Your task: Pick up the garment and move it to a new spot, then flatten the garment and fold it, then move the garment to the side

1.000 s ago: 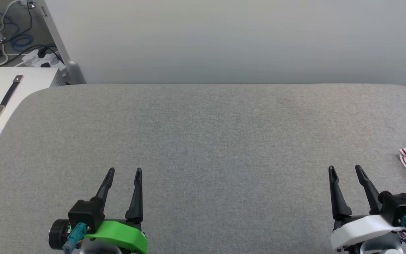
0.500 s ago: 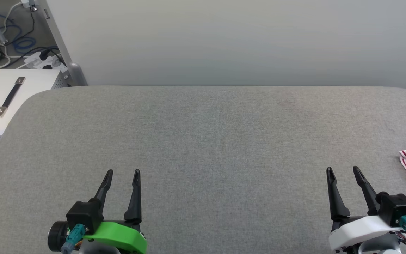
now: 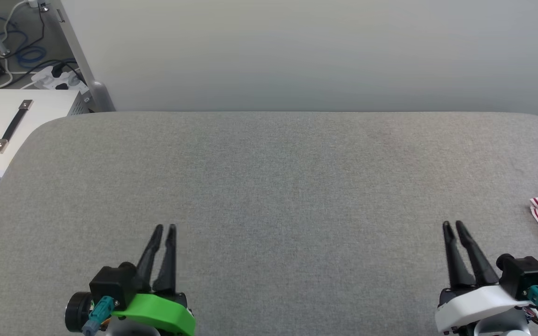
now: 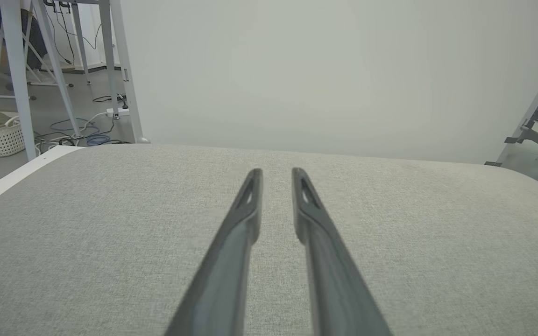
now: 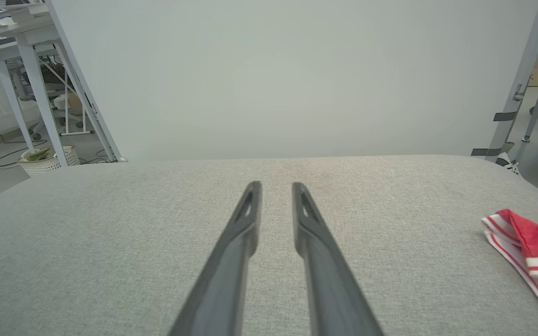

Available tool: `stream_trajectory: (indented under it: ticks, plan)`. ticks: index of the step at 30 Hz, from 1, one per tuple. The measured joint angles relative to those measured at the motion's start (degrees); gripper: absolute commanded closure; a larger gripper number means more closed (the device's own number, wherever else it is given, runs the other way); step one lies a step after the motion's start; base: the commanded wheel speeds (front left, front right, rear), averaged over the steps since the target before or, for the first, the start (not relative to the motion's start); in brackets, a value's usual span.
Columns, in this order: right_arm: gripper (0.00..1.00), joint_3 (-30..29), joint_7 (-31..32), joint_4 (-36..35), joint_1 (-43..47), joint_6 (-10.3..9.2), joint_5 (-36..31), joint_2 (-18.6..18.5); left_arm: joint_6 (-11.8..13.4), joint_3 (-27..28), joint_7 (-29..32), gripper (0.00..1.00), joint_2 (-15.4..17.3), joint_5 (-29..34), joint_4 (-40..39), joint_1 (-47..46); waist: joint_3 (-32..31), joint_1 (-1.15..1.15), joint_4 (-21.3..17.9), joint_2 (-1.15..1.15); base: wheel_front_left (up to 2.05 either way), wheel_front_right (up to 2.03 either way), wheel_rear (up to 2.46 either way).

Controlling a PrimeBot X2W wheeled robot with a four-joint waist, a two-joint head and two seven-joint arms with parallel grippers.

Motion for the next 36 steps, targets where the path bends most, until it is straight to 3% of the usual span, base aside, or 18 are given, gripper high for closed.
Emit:
stream_trajectory:
  ticks: [36]
  plan:
    - [1.00,0.01,3.89,-1.47,-0.06,0.00,-2.78,0.41,2.01,0.73,4.67,1.00,-0.01,2.72,-2.36,-0.05,0.63,0.00,-0.72,0.00,0.00,0.00,0.00]
